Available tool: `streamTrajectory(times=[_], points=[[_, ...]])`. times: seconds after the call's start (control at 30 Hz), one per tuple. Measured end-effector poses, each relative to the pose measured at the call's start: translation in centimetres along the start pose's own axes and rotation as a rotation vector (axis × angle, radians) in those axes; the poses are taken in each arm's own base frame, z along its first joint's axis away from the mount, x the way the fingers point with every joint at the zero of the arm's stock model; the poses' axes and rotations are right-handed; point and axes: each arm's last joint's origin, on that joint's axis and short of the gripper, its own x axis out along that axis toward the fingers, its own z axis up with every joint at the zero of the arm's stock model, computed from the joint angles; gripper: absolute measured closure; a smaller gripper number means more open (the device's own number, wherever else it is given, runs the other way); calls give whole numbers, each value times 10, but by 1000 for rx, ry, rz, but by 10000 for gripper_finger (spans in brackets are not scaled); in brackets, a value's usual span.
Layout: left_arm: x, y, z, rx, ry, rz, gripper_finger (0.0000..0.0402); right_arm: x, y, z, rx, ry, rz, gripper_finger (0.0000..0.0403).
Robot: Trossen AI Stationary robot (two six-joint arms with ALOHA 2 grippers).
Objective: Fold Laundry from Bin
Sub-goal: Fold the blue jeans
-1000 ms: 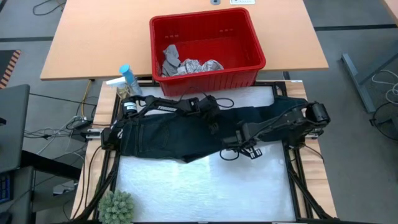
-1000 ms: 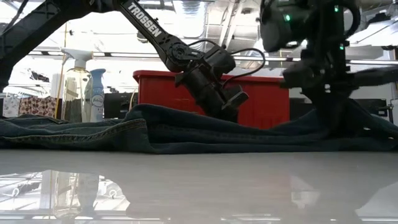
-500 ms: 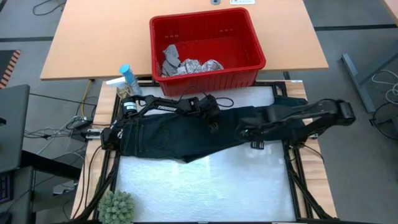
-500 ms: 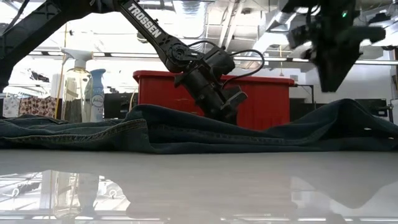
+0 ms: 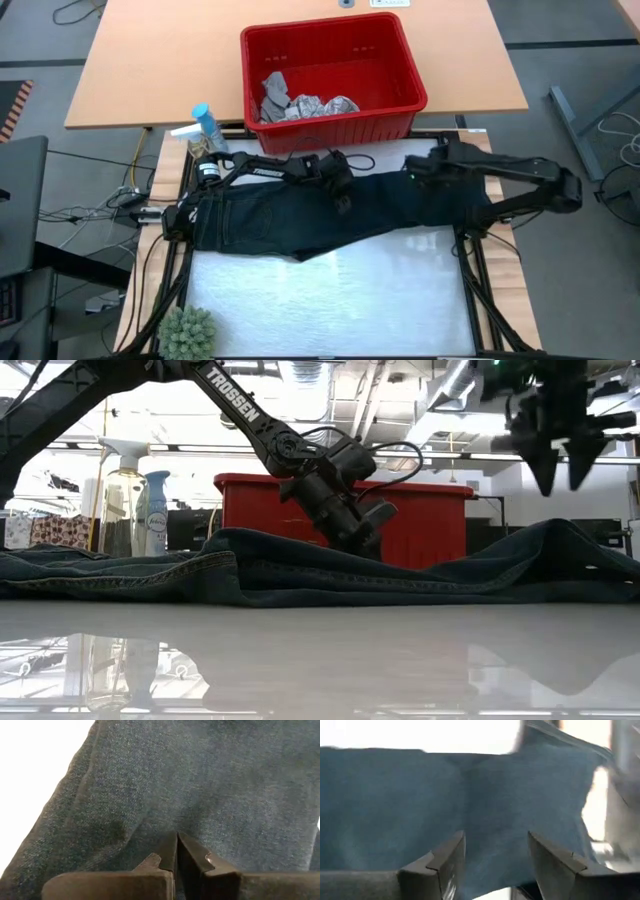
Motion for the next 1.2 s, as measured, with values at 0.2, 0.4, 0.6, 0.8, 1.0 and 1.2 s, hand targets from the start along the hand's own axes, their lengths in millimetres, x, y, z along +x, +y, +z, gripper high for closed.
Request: streamTrajectory(times=[0.2,0.4,0.6,0.8,1.0,1.2], points=[[-2,5,1,-33,12,-56,401,25,2,30,100,68,-150,161],[-3,9,2,-37,18,-88,401,54,-2,59,153,156,-257,161],[-3,9,2,-29,20,-101,401,78,-4,78,303,198,-310,161],[-3,8,2,-3,27,-137,401,98,-2,93,599,187,-301,161],[-4,7,1,39,34,-170,401,114,6,103,734,182,-269,163],[-4,7,1,78,36,-172,401,130,9,105,808,219,-344,179]])
